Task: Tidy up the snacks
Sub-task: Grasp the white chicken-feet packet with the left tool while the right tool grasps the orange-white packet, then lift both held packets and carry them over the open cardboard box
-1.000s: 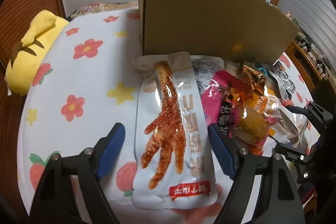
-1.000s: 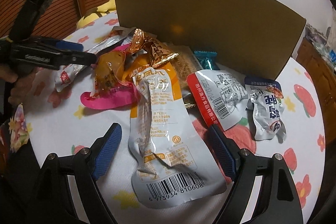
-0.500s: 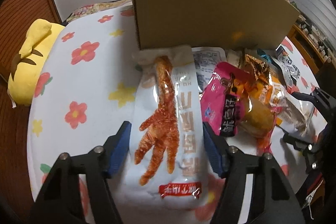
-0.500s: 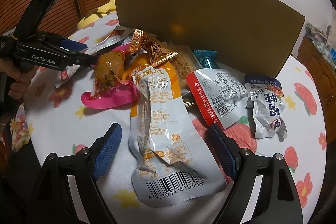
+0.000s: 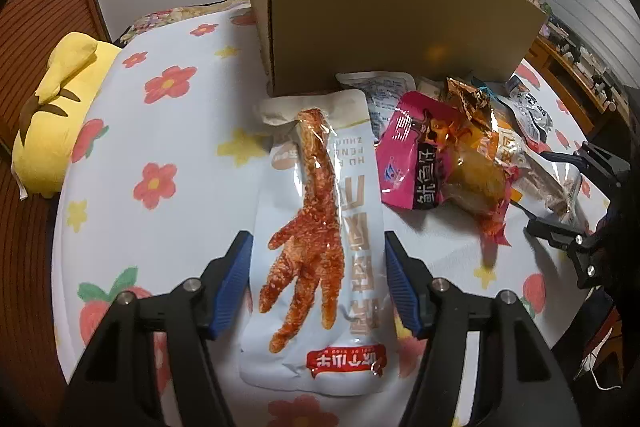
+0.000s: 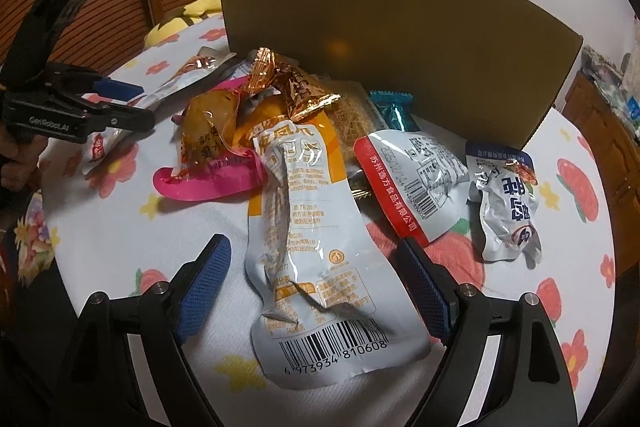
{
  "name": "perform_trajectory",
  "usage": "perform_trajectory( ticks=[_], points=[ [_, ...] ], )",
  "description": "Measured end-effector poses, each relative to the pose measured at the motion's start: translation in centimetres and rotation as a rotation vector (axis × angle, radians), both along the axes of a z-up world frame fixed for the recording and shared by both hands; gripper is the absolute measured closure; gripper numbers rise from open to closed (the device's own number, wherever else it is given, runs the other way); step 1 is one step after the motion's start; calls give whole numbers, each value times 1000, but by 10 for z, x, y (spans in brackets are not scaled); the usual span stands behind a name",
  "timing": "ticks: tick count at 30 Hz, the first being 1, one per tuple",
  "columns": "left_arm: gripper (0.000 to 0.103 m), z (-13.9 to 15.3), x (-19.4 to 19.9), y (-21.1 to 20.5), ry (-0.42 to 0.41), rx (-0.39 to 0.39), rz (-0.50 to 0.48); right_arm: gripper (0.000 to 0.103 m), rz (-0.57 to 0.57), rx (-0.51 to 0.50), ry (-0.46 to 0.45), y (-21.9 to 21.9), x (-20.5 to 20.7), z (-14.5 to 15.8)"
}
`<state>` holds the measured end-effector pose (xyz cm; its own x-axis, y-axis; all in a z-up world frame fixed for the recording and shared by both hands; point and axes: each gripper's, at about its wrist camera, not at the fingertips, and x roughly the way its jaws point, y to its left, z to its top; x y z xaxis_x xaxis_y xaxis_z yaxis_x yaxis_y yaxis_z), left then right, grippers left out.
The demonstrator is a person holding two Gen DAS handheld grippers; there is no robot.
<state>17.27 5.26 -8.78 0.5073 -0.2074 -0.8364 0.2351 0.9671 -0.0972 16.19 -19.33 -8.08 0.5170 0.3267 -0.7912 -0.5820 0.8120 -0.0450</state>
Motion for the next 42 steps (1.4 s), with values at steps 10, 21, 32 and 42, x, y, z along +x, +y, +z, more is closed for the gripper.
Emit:
perform_trajectory(
  ticks=[10,21,32,42],
  points=[
    [41,-1,-7,7,-32,-24,14,18,21,-47,39,12,22,3],
    [41,0,-6,6,-39,-28,18,54,86,-74,82,11,12,7],
    [41,1,-13,11,-62,-59,34,67,59,-2,72,-13,4,20],
    [42,0,-14,8,-66,-59,35,68,54,-9,16,-12,1,34]
  ],
)
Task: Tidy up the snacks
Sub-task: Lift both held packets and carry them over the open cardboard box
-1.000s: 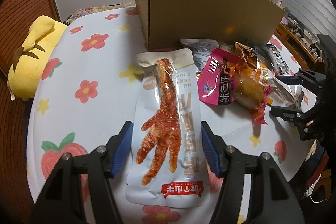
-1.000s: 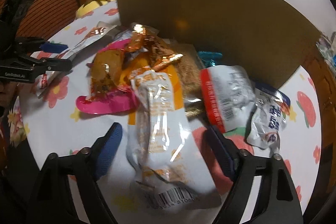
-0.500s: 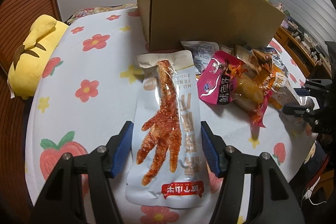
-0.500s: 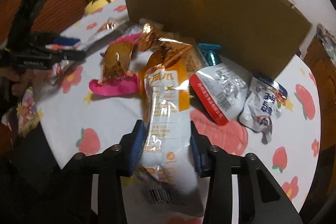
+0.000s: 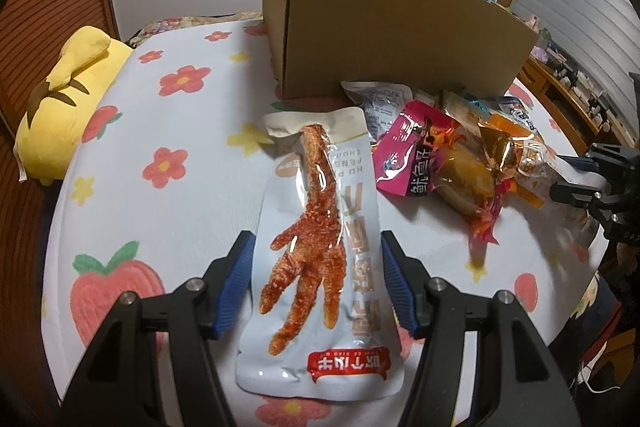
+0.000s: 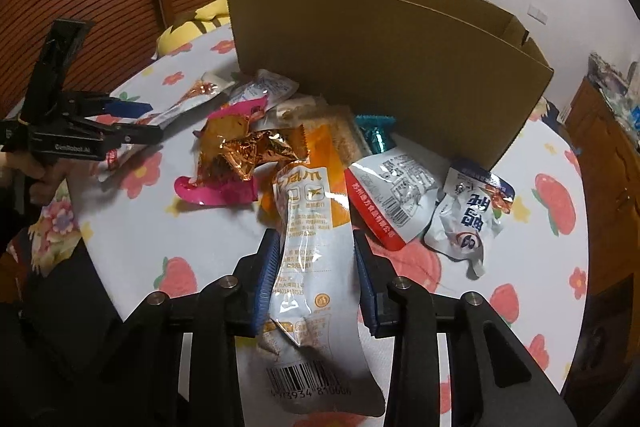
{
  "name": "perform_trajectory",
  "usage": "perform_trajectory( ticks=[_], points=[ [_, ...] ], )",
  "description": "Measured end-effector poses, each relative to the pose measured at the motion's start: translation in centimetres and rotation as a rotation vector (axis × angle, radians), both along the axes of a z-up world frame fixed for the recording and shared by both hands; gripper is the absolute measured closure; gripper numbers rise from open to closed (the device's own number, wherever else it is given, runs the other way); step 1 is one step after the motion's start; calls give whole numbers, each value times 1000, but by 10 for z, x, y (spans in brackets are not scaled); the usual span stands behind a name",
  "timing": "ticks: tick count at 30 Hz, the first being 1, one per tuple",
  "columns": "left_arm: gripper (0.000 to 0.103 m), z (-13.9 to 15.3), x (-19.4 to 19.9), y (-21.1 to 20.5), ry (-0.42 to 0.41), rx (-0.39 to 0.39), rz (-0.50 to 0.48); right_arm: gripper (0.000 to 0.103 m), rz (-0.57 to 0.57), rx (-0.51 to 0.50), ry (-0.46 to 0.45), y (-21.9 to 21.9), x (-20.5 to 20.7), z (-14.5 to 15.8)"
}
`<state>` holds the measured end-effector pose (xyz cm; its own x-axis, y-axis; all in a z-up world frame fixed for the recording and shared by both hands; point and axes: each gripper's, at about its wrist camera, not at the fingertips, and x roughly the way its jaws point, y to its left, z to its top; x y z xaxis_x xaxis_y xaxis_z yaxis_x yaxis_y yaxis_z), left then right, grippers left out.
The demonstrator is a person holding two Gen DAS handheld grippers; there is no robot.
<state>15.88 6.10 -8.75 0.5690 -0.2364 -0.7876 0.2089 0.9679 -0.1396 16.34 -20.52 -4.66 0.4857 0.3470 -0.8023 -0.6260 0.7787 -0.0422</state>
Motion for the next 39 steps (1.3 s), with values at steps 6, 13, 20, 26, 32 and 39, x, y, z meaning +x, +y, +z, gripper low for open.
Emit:
perform_trajectory(
  ticks=[6,13,20,26,32,39],
  points=[
    [39,-1,5,-4,14,17,-13,70,12,0,39,6,5,-7],
    [39,-3,5,-9,0,50,-25,55,22,5,108,13,20,-21],
    [48,1,-1,-3,-15,17,-17,66,24,16,96,14,18,-18],
    [49,3,-8,0,-28,-4,-7,67,19,-25,26,10,8,-8],
    [48,12,-13,2,-50,-27,4,67,7,-79,-65,5,-1,5],
    [48,24,-15,0,-80,-48,6,67,-10,-116,-133,-1,-2,24]
  ],
)
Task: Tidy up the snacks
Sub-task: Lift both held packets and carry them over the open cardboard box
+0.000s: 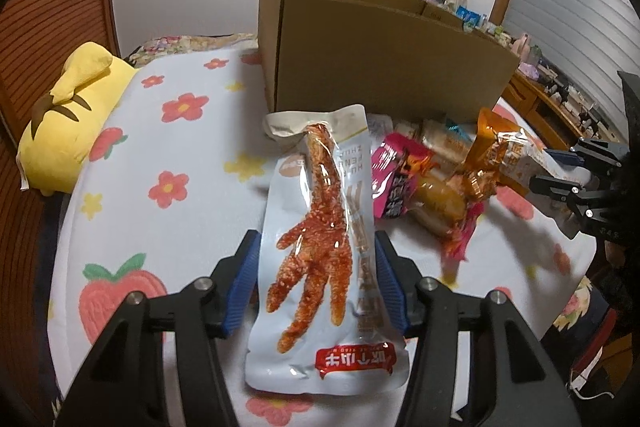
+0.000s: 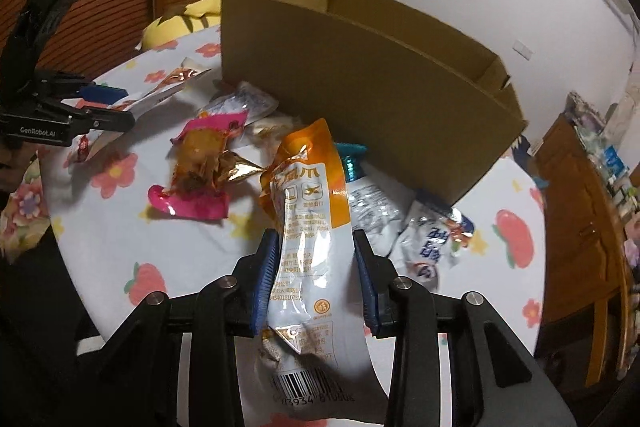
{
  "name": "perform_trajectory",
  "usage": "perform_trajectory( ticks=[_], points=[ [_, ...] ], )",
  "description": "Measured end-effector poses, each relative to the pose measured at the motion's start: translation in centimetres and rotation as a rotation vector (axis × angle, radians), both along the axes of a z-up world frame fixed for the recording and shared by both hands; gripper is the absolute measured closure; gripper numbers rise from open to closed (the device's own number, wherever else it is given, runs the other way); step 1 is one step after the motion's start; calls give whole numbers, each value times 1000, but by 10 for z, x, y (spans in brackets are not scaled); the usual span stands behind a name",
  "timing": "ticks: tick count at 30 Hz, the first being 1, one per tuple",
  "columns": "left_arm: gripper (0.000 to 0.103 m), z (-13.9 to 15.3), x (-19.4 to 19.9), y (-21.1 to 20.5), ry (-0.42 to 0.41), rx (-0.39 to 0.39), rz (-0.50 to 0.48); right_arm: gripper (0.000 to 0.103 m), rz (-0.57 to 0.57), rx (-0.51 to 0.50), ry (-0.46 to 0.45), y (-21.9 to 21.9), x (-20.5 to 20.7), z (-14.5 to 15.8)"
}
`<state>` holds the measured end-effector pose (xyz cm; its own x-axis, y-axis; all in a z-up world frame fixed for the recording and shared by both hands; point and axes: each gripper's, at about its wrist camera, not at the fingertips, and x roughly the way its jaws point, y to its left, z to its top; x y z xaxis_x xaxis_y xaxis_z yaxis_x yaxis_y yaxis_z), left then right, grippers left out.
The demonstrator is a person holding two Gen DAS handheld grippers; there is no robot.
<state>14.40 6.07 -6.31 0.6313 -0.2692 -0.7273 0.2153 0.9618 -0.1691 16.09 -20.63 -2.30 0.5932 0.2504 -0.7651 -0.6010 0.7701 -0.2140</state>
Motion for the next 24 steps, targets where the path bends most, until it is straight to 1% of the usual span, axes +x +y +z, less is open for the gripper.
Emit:
perform_trajectory(
  ticks=[4,6,7,9,14,19,24],
  points=[
    [48,11,-1,-4,-23,-10,-8,68,-12,11,-19,-4,2,10],
    [48,15,-3,-6,-32,-15,-10,70,-17,19,-27,-6,2,15],
    [48,18,-3,-7,-37,-18,-11,73,-17,22,-26,-7,2,17],
    [48,23,-4,-8,-48,-27,-12,74,-17,26,-32,-8,2,20],
    [48,27,-4,-13,-50,-28,-18,75,10,30,19,-4,7,6],
    [48,35,-6,-14,-65,-39,-19,75,16,23,-4,2,-2,8],
    [48,51,-9,-15,-99,-59,-25,75,18,24,-37,2,-7,22]
  ],
)
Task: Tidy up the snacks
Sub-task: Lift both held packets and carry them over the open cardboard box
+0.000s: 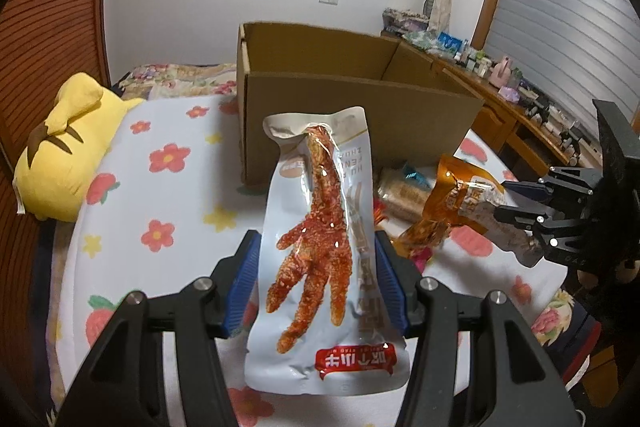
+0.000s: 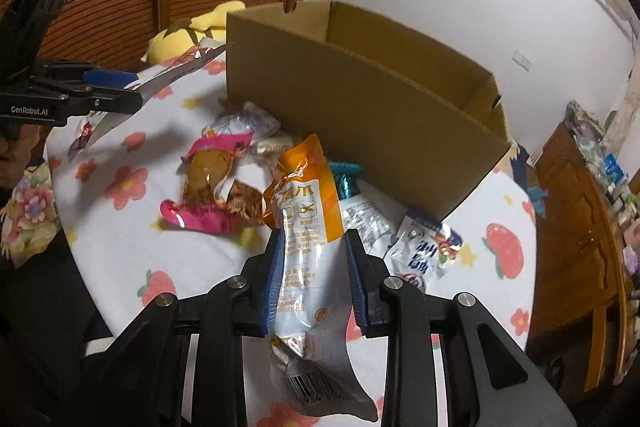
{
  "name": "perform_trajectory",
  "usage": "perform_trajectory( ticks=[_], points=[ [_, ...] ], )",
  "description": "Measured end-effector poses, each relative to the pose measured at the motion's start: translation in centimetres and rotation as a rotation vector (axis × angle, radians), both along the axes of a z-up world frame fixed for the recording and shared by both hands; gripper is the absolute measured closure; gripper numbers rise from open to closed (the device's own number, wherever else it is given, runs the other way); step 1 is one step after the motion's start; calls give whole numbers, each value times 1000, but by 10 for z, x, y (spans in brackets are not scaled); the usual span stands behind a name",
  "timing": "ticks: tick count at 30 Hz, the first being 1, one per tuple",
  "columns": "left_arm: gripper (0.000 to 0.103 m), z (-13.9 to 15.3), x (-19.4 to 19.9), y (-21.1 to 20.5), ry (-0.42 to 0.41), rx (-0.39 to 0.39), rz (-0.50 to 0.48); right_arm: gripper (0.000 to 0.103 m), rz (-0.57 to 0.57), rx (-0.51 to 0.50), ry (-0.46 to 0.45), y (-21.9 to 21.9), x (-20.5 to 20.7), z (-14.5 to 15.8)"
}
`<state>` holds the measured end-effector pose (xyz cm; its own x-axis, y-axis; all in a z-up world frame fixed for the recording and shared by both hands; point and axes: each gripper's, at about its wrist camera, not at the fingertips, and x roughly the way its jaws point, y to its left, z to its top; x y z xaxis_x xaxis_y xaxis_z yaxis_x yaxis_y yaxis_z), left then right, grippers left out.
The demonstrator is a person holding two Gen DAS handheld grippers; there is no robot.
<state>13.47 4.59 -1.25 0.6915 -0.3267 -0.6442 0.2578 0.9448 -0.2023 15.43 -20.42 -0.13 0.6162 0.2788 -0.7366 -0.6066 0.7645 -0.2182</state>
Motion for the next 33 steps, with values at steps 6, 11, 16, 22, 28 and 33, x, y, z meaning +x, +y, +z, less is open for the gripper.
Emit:
perform_trajectory(
  ticks=[6,11,16,22,28,33],
  points=[
    [48,29,2,-7,-51,-12,-14,75,-8,17,-45,-6,0,25],
    [48,58,17,-14,-92,-14,-26,75,-14,41,-94,-11,9,53],
    [48,86,40,-24,-127,-5,-38,75,-30,73,-137,-19,26,81],
    [48,103,82,-34,-124,6,-44,75,-40,87,-162,-21,64,105],
    [48,104,128,-44,-95,43,-37,75,-30,60,-161,-11,108,109],
    [48,98,164,-52,-53,60,-37,75,-26,35,-137,3,152,98]
  ],
)
